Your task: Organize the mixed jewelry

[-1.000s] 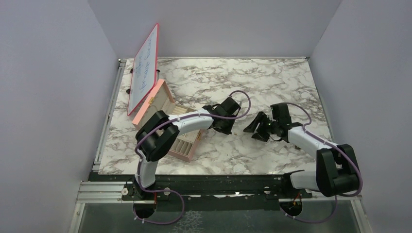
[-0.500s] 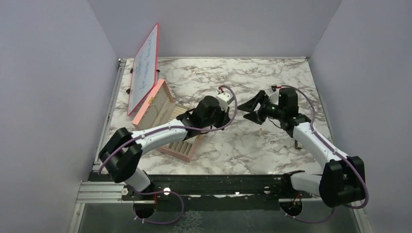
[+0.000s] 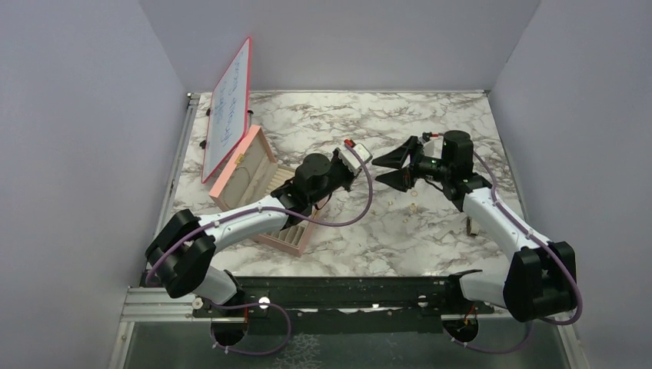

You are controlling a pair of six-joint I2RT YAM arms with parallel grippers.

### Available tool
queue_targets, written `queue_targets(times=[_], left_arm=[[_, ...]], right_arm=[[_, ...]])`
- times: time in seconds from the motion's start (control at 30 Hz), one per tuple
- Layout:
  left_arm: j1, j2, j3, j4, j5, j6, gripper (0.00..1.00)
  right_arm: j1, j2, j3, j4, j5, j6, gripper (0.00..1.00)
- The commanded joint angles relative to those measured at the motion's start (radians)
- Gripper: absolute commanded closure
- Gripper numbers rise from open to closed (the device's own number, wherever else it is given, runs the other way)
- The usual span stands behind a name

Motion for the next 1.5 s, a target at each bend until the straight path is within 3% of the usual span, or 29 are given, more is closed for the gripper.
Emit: queue_targets(times=[0.0, 0.1, 0.27, 0.57, 0.83, 1.0, 1.27, 1.47], left_arm=[[-0.003, -0.026, -0.034, 0.136, 0.037, 0.127, 1.00], [-0.002, -0.044, -0.063, 0.173, 0.078, 0.151, 1.00], [-0.002, -0.069, -0.095, 0.211, 0.124, 0.163, 1.00], [-0.002, -0.107, -0.128, 0.216, 0.169, 0.178, 1.00], [-0.003, -0.098, -0.121, 0.216, 0.189, 0.161, 1.00], [-0.002, -0.087, -0.116, 0.216, 0.190, 0.158, 1.00], [-0.003, -0.063, -0.098, 0.216, 0.191, 0.151, 1.00], [-0.002, -0.048, -0.090, 0.216, 0.189, 0.149, 1.00]], right_arm=[[0.000, -0.037, -0.063, 0.198, -0.050, 0.201, 0.38], [0.000, -0.048, -0.105, 0.311, -0.034, 0.276, 0.38], [0.000, -0.010, -0.072, 0.223, -0.029, 0.247, 0.34], [0.000, 0.052, -0.048, 0.324, -0.039, 0.250, 0.43], [0.000, 0.094, -0.019, 0.384, -0.093, 0.262, 0.37], [0.000, 0.110, -0.040, 0.468, -0.125, 0.307, 0.47], [0.002, 0.113, -0.032, 0.473, -0.174, 0.308, 0.51], [0.005, 0.124, -0.032, 0.466, -0.201, 0.301, 0.62]])
